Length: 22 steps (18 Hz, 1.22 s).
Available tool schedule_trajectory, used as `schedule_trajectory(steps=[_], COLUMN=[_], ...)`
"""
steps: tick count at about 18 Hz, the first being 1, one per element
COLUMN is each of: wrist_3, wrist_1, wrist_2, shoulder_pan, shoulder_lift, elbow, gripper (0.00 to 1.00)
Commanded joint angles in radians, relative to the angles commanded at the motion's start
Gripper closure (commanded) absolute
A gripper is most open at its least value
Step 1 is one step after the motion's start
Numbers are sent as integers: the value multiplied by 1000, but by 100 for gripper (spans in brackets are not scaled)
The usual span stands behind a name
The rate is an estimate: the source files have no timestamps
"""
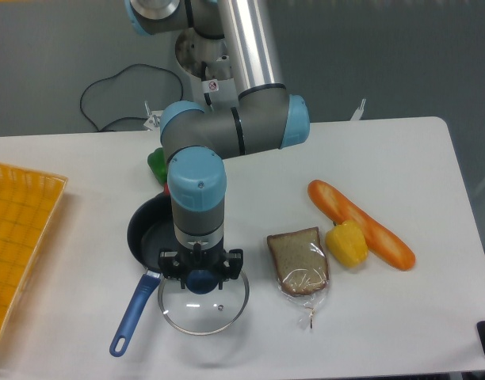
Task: Place the lid on the table
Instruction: 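Lift the glass lid off the pan and move it toward the bread, then lower the glass lid onto the table beside the pan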
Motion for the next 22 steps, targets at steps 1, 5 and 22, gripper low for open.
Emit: schedule_trajectory(steps=[1, 5, 22], wrist_3=[-2, -9, -92], wrist_1=[2, 0, 2], wrist_2=[-3, -12, -9], shoulder_pan=[2, 20, 45], shoulder_lift=[-2, 0, -32], elbow=[2, 5, 25], gripper=[51, 51, 51])
